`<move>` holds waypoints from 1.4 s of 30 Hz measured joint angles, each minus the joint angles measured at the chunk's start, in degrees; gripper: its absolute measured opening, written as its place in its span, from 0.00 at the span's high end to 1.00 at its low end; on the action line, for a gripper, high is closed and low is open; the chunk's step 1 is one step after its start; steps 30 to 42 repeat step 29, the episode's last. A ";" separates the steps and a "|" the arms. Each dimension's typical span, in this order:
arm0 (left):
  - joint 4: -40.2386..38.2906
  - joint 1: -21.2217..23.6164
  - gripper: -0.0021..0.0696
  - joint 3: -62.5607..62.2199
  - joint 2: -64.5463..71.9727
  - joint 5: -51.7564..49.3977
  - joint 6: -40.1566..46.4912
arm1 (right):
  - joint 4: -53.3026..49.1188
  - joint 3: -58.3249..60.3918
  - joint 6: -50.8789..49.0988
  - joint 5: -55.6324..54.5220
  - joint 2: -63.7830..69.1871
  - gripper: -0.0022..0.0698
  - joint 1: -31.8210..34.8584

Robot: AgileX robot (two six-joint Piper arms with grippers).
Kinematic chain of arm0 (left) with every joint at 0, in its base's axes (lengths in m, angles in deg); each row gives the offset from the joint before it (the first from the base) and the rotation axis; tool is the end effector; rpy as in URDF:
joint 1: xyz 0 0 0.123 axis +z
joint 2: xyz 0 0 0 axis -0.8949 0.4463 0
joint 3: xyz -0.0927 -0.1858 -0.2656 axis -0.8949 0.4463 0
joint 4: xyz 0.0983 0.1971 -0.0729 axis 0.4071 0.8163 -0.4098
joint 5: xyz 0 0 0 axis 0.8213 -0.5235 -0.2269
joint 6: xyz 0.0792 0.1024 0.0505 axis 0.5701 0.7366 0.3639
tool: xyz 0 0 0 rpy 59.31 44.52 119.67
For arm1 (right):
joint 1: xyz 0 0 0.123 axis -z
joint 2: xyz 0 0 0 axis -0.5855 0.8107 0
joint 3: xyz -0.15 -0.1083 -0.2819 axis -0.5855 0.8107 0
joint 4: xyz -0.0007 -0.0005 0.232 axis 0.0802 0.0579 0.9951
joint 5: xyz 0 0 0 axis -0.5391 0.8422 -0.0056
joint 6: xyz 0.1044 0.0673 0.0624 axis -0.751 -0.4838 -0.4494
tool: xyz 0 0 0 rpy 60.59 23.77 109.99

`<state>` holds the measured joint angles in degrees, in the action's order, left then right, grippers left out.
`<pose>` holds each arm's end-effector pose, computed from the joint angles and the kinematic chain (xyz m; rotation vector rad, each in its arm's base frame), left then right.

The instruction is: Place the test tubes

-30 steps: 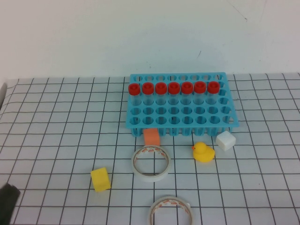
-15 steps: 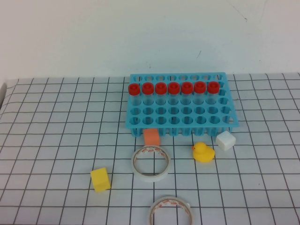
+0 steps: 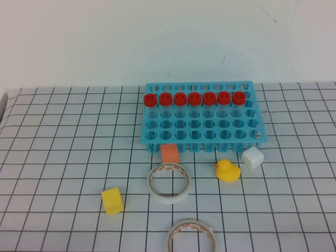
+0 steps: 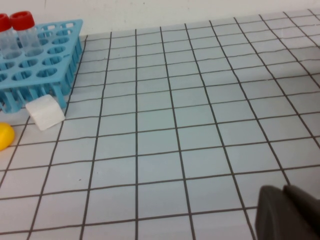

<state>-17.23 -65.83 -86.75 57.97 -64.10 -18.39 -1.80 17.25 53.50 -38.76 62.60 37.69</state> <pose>0.0283 -0.0031 0.1698 0.1404 1.7865 0.0325 0.0273 -0.0047 0.1648 0.1332 1.8159 0.0166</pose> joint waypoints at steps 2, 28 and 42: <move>0.00 0.00 0.97 0.00 -0.02 -0.26 0.00 | 0.00 0.00 0.00 0.00 0.00 0.97 0.00; -0.20 0.00 0.97 0.00 -0.12 -0.48 -1.84 | 0.09 0.00 0.00 0.24 0.00 0.97 0.00; -0.20 0.00 0.97 0.00 -0.12 -0.48 -1.84 | 0.09 0.00 0.00 0.24 0.00 0.97 0.00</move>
